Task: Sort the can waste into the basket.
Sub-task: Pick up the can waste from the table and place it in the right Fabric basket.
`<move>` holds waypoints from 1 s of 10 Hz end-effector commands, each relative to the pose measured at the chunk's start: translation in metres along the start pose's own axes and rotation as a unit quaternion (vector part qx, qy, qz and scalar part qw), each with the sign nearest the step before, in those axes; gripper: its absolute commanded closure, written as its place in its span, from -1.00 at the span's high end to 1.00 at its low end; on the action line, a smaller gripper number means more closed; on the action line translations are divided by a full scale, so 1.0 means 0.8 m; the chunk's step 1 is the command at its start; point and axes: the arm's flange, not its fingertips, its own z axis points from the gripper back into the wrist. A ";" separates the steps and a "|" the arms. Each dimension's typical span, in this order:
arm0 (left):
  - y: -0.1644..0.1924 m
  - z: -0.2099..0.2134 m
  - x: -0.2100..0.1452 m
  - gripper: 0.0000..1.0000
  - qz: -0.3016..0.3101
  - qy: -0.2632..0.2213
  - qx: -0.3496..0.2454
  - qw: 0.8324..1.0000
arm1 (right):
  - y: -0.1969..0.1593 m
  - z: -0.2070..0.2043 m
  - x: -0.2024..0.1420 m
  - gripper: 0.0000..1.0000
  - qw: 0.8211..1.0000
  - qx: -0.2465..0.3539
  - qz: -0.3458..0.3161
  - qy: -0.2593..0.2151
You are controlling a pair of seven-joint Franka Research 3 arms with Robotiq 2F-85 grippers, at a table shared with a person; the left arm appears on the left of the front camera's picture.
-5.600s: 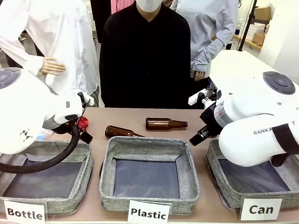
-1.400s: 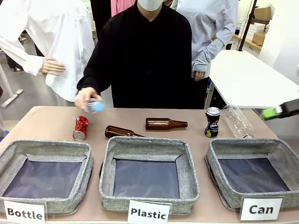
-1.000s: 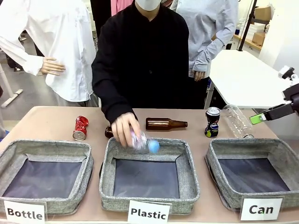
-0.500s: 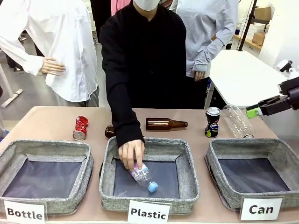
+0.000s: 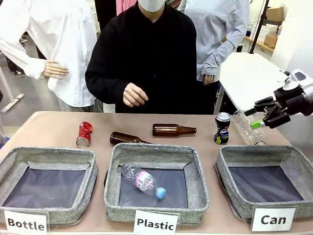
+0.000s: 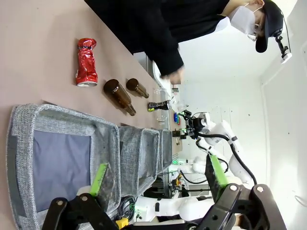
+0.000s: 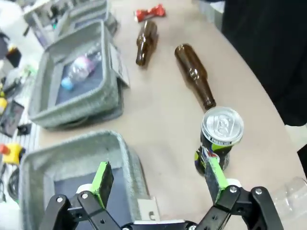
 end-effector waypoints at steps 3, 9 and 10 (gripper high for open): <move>0.001 0.002 -0.001 1.00 -0.012 0.003 -0.005 1.000 | -0.047 -0.029 -0.035 1.00 0.999 0.023 0.002 0.025; 0.001 0.002 -0.001 1.00 -0.012 0.003 -0.005 1.000 | -0.093 -0.085 -0.050 1.00 0.999 -0.027 -0.036 0.013; 0.001 0.002 -0.001 1.00 -0.012 0.003 -0.005 1.000 | -0.098 -0.091 -0.049 1.00 0.999 -0.035 -0.037 0.004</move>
